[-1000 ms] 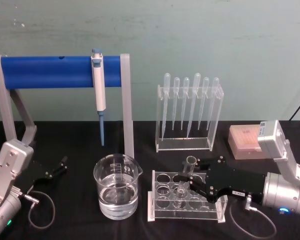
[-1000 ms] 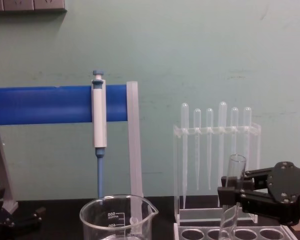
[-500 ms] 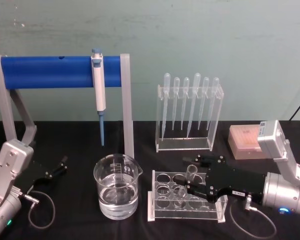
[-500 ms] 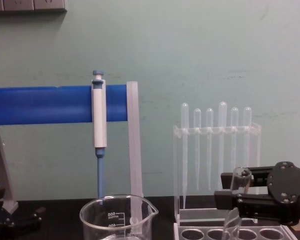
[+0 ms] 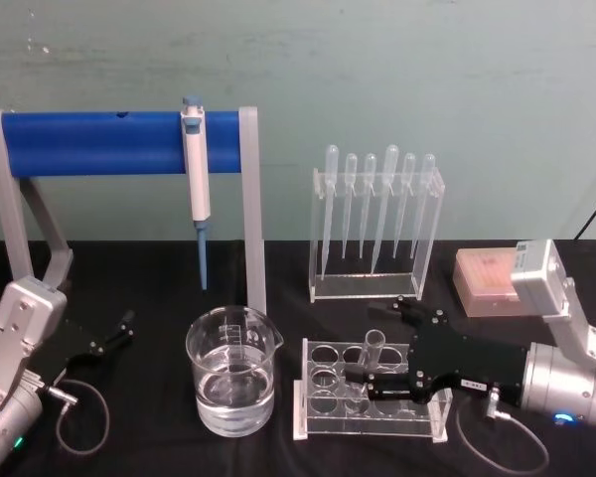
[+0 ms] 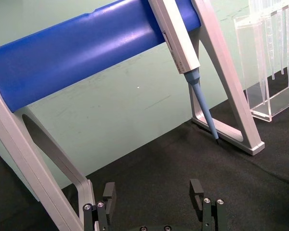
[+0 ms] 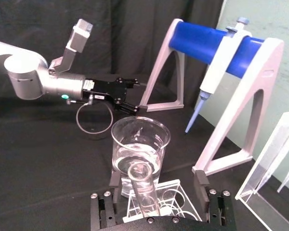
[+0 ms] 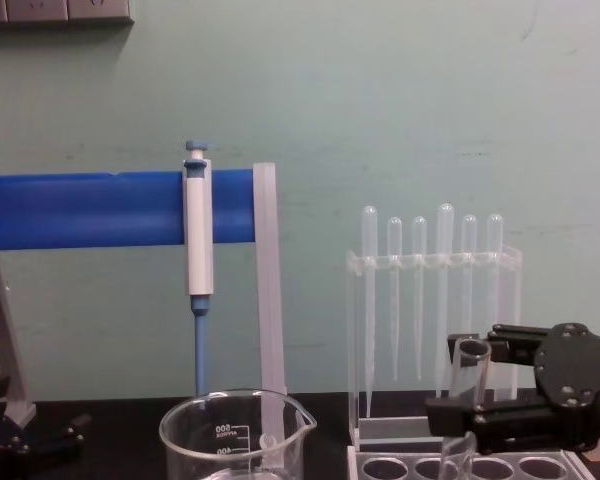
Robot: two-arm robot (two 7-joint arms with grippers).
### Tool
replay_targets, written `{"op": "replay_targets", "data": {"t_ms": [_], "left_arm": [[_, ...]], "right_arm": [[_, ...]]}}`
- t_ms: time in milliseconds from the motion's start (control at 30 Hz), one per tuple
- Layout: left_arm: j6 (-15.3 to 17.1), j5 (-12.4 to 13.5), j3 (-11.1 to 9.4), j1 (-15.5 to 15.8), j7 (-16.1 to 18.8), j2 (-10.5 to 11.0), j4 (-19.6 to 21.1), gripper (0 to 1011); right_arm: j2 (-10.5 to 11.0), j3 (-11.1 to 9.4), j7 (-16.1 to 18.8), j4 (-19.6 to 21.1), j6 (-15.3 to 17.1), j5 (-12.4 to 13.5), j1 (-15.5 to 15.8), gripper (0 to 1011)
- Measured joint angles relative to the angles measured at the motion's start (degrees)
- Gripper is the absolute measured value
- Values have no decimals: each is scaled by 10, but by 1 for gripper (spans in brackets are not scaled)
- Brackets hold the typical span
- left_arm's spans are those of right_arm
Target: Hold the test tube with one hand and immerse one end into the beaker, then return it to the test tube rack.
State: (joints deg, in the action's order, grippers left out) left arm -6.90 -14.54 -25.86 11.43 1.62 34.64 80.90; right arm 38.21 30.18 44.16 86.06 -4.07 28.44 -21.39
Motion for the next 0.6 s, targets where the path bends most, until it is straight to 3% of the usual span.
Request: {"op": "replay_targets", "data": {"t_ms": [100,367,600], "left_arm": [[0,0,0,0,0,0,0,1000],[0,0,0,0,0,0,0,1000],[0,0,0,0,0,0,0,1000]], "right_arm": [[3,2,-3,9,-7,-12,-1,998],[11,-5,-14,41,-25,-31,6,1002],[17,-28,-34,70,-44,-35,23,1002]]}}
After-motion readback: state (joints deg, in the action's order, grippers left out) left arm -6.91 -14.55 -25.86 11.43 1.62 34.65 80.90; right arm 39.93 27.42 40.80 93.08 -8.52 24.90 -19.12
